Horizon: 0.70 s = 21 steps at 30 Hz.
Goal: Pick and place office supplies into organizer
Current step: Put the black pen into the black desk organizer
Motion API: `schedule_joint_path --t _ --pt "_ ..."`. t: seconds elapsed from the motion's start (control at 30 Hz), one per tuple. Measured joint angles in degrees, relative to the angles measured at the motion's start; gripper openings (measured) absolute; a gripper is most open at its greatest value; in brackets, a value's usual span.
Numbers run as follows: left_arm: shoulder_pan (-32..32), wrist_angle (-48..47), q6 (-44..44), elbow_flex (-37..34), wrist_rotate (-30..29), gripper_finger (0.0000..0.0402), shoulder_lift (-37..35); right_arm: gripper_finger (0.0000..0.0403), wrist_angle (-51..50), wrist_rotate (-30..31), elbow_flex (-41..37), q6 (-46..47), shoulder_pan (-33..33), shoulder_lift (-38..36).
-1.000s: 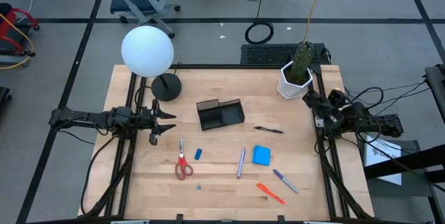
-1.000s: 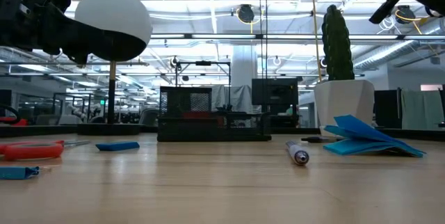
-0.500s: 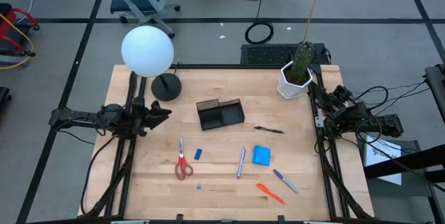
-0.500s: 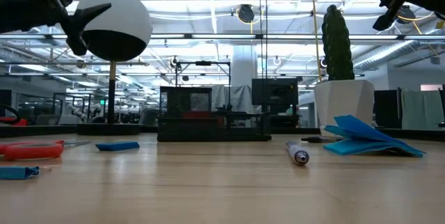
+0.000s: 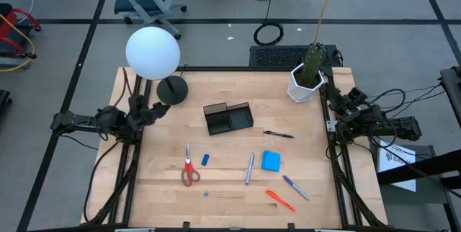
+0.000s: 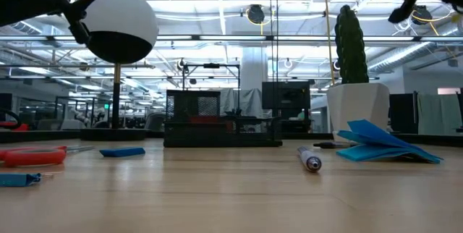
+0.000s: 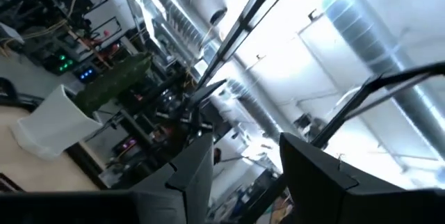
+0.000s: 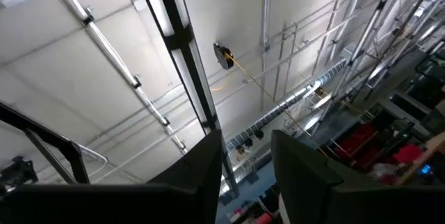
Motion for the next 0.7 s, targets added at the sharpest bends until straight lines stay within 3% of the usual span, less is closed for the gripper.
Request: schedule_joint_path --t 0.17,0.47,0.7 --pt "-0.02 2.47 -5.16 -0.02 -1.30 0.0170 0.04 0.0116 -0.68 -1.47 4.60 -1.75 0.00 5.90" --pt "0.00 5.85 -6.96 1.10 -3.52 0.0170 0.12 0.0116 -2.08 -6.00 17.09 -9.39 0.00 16.53" --pt "0.04 5.78 1.60 9.17 -4.68 0.0170 4.68 0.0116 -21.07 -7.50 31.32 -13.48 0.00 21.49"
